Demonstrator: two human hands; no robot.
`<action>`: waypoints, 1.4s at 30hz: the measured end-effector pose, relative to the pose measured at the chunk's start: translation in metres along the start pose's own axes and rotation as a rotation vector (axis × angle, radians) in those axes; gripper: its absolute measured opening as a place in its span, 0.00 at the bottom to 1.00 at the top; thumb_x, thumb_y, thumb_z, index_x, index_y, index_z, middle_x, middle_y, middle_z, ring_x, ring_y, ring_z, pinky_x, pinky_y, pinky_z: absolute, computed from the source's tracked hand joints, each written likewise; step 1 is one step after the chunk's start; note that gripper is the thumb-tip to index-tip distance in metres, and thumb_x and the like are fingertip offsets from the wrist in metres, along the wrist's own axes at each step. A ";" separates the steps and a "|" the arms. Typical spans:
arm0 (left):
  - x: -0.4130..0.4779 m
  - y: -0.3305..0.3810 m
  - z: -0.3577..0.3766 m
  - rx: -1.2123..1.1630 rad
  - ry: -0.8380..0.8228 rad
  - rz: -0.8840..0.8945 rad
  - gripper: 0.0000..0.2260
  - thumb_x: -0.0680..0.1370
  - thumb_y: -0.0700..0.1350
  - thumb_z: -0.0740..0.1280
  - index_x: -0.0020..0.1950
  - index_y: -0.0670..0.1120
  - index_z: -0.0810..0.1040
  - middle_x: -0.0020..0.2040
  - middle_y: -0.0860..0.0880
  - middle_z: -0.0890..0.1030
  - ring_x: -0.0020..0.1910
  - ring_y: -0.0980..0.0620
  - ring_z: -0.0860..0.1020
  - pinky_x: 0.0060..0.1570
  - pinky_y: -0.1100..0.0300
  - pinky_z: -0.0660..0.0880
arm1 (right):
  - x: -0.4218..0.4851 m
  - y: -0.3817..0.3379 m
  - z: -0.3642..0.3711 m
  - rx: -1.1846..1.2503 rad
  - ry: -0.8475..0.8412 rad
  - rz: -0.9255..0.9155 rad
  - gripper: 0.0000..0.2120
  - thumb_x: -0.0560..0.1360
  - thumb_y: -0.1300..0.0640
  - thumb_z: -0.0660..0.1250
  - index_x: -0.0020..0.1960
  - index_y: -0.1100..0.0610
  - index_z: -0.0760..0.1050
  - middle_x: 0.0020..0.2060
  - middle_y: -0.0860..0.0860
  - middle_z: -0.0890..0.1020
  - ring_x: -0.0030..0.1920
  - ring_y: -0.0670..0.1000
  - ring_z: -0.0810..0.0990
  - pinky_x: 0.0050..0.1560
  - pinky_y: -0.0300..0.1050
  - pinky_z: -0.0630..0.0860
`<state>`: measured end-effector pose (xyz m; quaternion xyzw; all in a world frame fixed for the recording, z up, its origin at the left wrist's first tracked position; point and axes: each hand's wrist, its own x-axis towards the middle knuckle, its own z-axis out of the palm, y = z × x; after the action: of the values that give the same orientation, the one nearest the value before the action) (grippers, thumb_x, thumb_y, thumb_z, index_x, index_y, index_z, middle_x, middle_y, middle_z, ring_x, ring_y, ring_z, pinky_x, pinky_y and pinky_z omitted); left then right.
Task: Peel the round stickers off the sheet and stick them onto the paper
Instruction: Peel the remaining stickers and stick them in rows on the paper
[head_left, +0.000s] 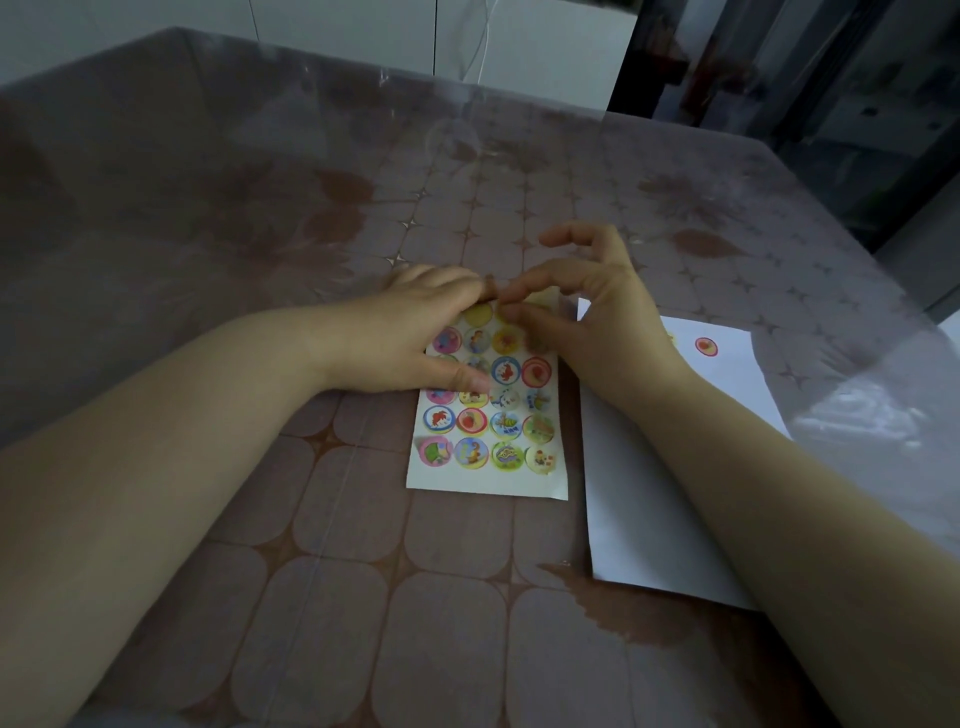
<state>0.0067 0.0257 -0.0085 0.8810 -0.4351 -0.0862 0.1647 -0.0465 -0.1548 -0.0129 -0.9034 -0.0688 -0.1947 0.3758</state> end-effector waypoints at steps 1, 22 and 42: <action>0.000 0.000 0.000 0.027 -0.012 -0.002 0.41 0.64 0.68 0.61 0.73 0.50 0.58 0.72 0.52 0.60 0.71 0.53 0.55 0.62 0.68 0.51 | 0.001 0.000 0.000 -0.005 0.003 0.018 0.06 0.68 0.58 0.73 0.43 0.50 0.81 0.55 0.47 0.67 0.56 0.40 0.69 0.55 0.25 0.65; 0.011 -0.021 0.021 0.255 -0.155 -0.044 0.33 0.75 0.64 0.52 0.75 0.59 0.40 0.76 0.59 0.40 0.75 0.59 0.38 0.72 0.50 0.35 | -0.030 0.036 -0.096 -0.027 -0.167 0.682 0.02 0.66 0.57 0.74 0.36 0.52 0.82 0.33 0.48 0.82 0.36 0.46 0.75 0.42 0.38 0.70; 0.000 -0.004 0.007 0.192 -0.255 -0.081 0.34 0.74 0.64 0.50 0.75 0.57 0.39 0.72 0.62 0.37 0.71 0.64 0.36 0.70 0.51 0.33 | -0.003 0.033 -0.099 -0.570 -0.427 0.646 0.16 0.64 0.46 0.75 0.36 0.52 0.69 0.37 0.48 0.73 0.36 0.48 0.70 0.34 0.41 0.66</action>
<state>0.0072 0.0263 -0.0162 0.8913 -0.4229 -0.1622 0.0197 -0.0697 -0.2476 0.0279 -0.9654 0.1959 0.1109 0.1317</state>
